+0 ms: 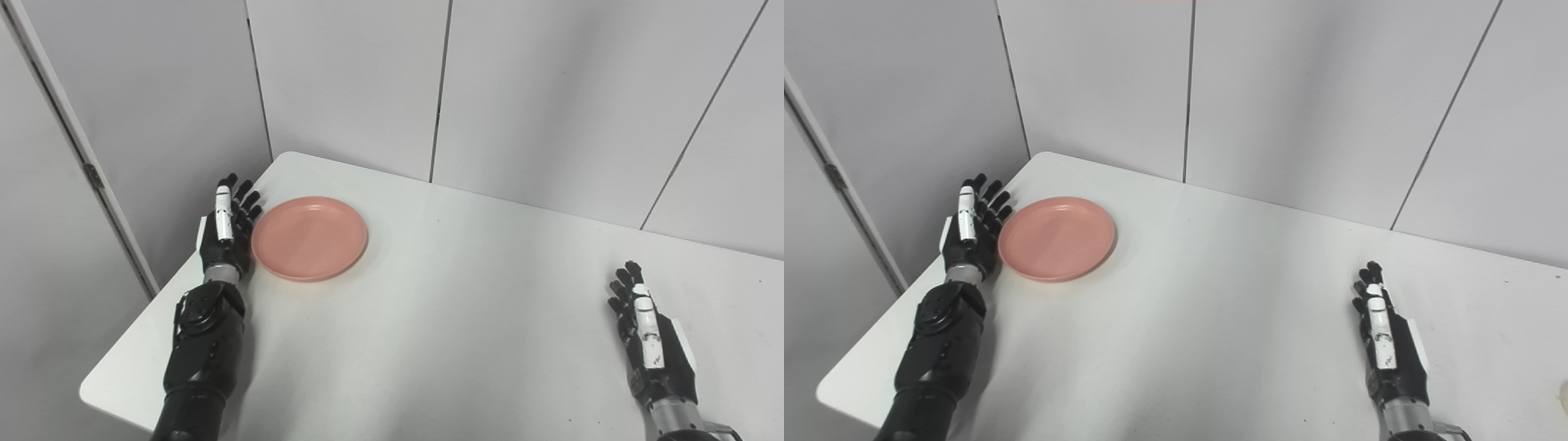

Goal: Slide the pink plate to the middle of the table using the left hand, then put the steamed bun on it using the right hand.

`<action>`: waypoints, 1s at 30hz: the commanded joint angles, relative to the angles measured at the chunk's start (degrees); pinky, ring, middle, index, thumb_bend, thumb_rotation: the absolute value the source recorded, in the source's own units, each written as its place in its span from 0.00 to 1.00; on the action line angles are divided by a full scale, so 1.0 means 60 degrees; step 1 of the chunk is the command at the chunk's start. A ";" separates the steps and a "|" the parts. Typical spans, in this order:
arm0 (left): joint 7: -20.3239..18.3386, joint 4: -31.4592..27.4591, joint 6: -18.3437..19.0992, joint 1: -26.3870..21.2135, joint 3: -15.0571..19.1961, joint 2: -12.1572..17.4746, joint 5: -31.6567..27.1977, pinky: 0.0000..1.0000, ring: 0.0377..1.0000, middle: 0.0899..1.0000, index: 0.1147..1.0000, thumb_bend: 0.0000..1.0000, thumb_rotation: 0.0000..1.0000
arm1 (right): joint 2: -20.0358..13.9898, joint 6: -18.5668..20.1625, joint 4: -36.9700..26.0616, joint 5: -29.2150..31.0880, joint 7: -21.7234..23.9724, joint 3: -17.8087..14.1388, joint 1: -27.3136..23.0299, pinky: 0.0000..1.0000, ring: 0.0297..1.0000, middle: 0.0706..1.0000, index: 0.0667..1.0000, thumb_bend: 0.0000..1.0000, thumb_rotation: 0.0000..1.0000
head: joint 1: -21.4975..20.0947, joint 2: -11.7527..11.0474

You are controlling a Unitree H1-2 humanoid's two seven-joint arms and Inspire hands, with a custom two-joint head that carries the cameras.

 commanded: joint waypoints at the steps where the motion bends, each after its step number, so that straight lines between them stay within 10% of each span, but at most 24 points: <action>1: -0.0071 0.0161 0.0429 -0.0005 -0.0255 -0.0251 0.0041 0.93 0.92 0.92 0.93 0.42 1.00 | 0.0029 0.0484 0.0340 0.0052 -0.0176 -0.0118 0.0412 1.00 0.98 0.98 1.00 0.17 1.00 | -0.0009 0.0003; 30: -0.1086 0.0527 0.1088 -0.0107 -0.1440 -0.1227 -0.0018 0.92 0.92 0.92 0.93 0.43 1.00 | 0.0108 0.0428 0.0203 -0.0107 -0.0255 0.0007 0.0492 1.00 0.97 0.97 0.99 0.16 1.00 | -0.0389 0.0111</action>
